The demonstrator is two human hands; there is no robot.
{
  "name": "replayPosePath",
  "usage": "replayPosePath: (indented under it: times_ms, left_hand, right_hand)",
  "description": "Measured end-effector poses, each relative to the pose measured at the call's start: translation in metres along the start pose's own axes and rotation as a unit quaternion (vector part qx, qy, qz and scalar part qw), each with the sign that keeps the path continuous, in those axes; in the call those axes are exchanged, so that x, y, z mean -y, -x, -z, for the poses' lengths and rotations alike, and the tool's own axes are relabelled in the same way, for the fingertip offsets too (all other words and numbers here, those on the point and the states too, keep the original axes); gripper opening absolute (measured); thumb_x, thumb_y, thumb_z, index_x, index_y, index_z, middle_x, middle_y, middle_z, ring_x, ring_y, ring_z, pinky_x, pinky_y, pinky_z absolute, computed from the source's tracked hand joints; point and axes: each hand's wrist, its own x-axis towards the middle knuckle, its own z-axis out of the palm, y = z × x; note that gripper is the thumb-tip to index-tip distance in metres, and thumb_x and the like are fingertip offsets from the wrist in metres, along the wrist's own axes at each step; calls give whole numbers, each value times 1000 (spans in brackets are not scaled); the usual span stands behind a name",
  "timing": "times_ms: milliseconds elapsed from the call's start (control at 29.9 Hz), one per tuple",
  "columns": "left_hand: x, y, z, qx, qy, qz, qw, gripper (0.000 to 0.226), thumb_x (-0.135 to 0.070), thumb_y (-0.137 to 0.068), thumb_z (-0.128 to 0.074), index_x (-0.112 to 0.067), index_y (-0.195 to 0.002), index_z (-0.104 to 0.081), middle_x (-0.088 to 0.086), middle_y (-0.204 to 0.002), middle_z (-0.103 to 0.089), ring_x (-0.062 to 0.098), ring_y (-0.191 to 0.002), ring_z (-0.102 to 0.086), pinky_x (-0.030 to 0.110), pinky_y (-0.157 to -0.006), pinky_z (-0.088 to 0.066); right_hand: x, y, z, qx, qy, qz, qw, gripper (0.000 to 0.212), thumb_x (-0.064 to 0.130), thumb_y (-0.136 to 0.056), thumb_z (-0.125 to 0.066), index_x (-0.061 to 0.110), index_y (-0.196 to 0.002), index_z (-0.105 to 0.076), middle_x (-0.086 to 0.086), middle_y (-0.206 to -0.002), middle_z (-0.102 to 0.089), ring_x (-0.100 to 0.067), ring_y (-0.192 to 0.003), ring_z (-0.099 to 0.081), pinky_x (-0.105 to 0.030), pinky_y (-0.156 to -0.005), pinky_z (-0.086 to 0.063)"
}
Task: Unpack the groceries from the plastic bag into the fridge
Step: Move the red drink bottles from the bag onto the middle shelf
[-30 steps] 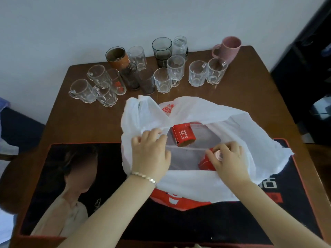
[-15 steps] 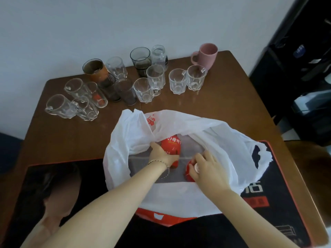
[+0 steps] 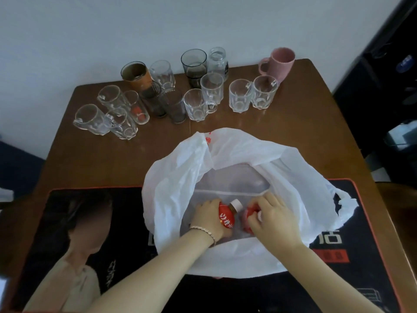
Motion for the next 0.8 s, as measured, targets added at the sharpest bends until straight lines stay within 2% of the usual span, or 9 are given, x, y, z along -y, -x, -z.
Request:
replayPosePath:
  times_ms: [100,234,301,367,468,568,668,702,802]
  left_hand:
    - [10,10,4,-47,111,-38,992,55,-27,-57,-80,-23,-105,-54,-11,-100,-58,11,-96,-57,17,-80,-46]
    - [19,28,11,-55,162,-144,975,65,-20,-59,-84,-21,-117,-55,-16,-106,-55,0,-97,-52,-7,-79,-31]
    - [19,30,11,-60,171,-150,972,63,-20,-57,-86,-22,-114,-58,-19,-102,-56,-2,-95,-53,-8,-79,-31]
    - [19,29,12,-49,164,-160,972,62,-20,-59,-86,-22,-114,-57,-20,-102,-56,-4,-93,-52,-7,-78,-32]
    - [17,26,21,5,99,-180,979,57,-26,-66,-80,-19,-115,-54,-7,-112,-61,9,-102,-57,7,-85,-39]
    - [14,26,53,-6,-128,-213,969,53,-27,-78,-70,-12,-125,-50,7,-135,-49,26,-127,-46,36,-109,-34]
    - [25,14,95,-207,-394,-273,853,43,-23,-74,-72,-21,-115,-64,7,-147,-40,35,-140,-28,58,-112,-8]
    - [35,6,108,-196,-448,-240,838,47,-28,-75,-71,-28,-120,-60,7,-152,-30,37,-142,-18,62,-109,-3]
    - [71,-17,136,0,-463,-35,885,69,-38,-83,-61,-48,-140,-24,3,-155,24,44,-139,19,64,-110,3]
  right_hand:
    - [0,0,4,3,12,14,1000,20,24,-70,-78,14,-81,-65,1,-80,-63,-21,-76,-61,-28,-62,-49]
    - [4,-3,16,129,19,76,989,67,52,-70,-73,20,-125,-53,4,-115,-60,-17,-109,-56,-25,-86,-45]
    - [5,-3,15,102,48,142,983,67,54,-68,-72,23,-124,-56,4,-109,-66,-19,-101,-63,-30,-77,-53]
    - [6,-2,6,51,97,199,974,56,62,-71,-58,26,-113,-60,4,-89,-70,-19,-79,-68,-28,-54,-56]
    - [12,-6,-8,13,130,239,962,54,64,-71,-42,27,-100,-68,6,-68,-65,-17,-60,-63,-24,-42,-45]
    - [14,-14,-14,7,134,266,955,36,58,-68,-61,27,-82,-72,8,-59,-62,-15,-51,-61,-20,-39,-41]
    - [16,-19,-17,22,138,261,955,36,57,-56,-74,27,-76,-70,9,-55,-63,-12,-47,-60,-19,-38,-41]
    - [17,-20,-17,24,136,254,957,34,57,-57,-66,27,-71,-68,9,-52,-62,-12,-45,-59,-19,-36,-40]
    - [22,-20,-18,20,142,239,960,32,53,-61,-45,26,-64,-63,7,-47,-57,-12,-41,-55,-19,-35,-34]
